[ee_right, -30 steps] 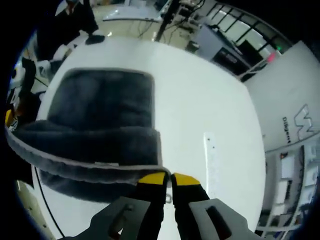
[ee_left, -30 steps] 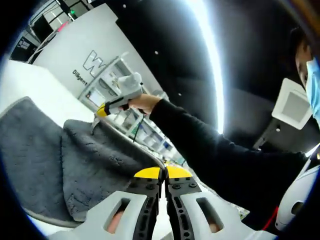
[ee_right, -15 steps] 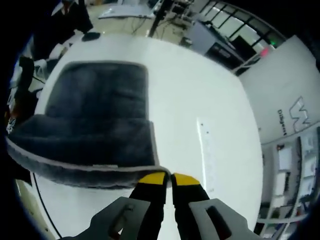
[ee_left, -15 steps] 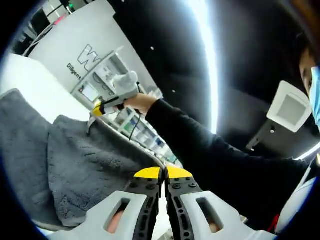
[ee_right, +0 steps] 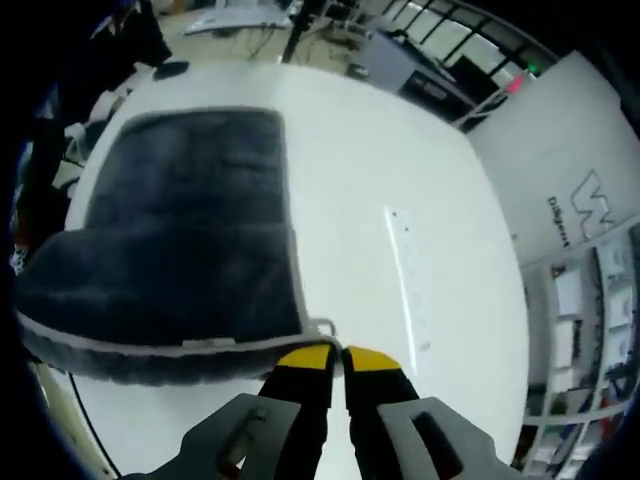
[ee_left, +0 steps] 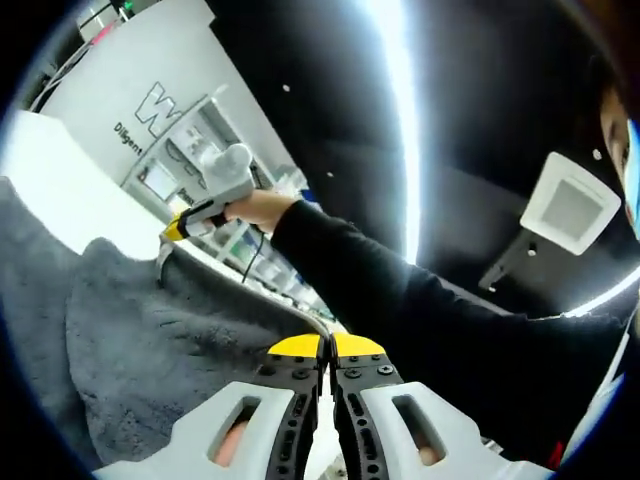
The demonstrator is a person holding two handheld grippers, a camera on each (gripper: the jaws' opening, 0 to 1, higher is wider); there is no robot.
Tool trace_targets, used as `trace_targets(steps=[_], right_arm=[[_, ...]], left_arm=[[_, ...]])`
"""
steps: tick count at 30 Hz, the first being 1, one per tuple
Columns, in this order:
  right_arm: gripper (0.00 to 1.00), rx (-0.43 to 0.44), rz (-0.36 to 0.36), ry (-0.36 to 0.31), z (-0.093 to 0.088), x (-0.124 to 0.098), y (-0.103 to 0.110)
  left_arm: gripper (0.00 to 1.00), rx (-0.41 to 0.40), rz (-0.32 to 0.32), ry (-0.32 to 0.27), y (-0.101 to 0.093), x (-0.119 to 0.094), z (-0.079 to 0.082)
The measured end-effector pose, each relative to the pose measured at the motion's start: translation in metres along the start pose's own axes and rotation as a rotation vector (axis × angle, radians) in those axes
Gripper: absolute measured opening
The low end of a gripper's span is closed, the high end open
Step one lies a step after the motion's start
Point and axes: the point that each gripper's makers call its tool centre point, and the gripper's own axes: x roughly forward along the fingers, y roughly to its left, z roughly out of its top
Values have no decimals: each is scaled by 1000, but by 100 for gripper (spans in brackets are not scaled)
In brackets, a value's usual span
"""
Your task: Open the folded towel by lifting each exposed corner and separating the folded layers until the towel lies flat within the target outline without major curled edges
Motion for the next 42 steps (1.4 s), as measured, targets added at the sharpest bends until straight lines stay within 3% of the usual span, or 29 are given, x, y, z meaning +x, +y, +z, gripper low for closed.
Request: trace_targets(steps=[19, 32, 42], right_arm=[[0, 45, -21, 30, -51, -9, 7], [0, 109, -47, 13, -83, -23, -4], [0, 149, -70, 33, -120, -35, -10]], left_arm=[[0, 14, -63, 37, -16, 28, -10], [0, 5, -93, 56, -26, 51, -20], [0, 4, -115, 78, -35, 70, -31]])
